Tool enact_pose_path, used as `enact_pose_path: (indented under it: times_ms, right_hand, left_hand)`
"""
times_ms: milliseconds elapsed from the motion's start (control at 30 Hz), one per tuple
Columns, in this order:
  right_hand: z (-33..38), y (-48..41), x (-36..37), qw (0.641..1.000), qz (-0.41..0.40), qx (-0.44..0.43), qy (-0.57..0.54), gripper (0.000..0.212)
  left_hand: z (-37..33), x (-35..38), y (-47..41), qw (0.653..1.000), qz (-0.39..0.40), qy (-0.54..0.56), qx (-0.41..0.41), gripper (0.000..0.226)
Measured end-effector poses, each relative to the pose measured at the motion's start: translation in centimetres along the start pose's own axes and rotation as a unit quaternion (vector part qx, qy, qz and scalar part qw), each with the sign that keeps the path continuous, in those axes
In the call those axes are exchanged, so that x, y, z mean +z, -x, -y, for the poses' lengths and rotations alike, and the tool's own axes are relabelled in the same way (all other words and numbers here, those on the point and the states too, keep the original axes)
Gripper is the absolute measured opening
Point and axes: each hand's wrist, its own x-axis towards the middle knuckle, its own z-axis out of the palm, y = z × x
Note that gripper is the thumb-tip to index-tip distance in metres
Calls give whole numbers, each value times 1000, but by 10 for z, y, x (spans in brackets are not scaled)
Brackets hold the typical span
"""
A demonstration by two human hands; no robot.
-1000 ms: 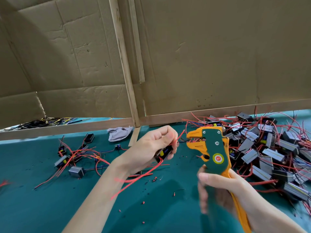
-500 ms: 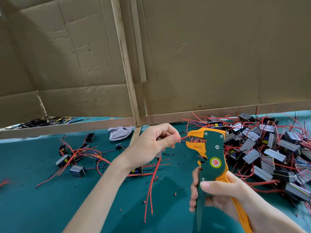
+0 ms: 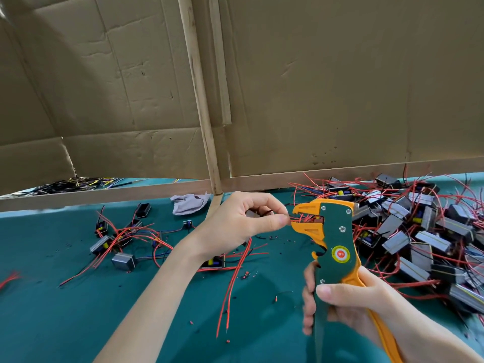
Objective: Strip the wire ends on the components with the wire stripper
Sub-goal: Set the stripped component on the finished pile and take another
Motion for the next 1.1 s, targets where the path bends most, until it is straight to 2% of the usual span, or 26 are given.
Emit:
enact_pose_path:
  times_ms: [167,333,467,533,600,700,833,933,1067,1100]
  right_hand:
    - [-3,0,1,999,-22,1,25,41]
    - [-6,1,10,994,-97,5,47,43]
    - [-11,-1,11,981,-169,-12,100,47]
    - [-11,-3,9,988,-150,0,38,35]
    - [-9,-6,8,993,-114,14,-32,34]
    - [-10,-9,2,989,-133,15,-61,34]
    - [-11,-12,-8,976,-196,32,-85,25]
    - [-12,-15,-11,969,-227,61,-82,29]
    - [-11,-16,-12,966,-237,84,-57,30]
    - [-11,-15,-13,966,-235,91,-58,36]
  left_hand:
    - [-1,-2,0,1000,20,3,-5,13]
    - [-4,-4,1,999,41,6,-13,13]
    - [5,0,-2,998,22,-34,-53,11]
    - [9,4,-4,997,23,-40,-59,11]
    - [13,3,-5,997,10,-40,-60,12]
    - [18,-5,-7,995,-44,-60,-61,12]
    - [18,-7,-14,983,-161,-85,-29,10]
    - [6,-2,-28,962,-247,-109,31,8]
    - [-17,26,-67,925,-358,-77,100,9]
    - [-22,38,-77,913,-386,-69,112,10]
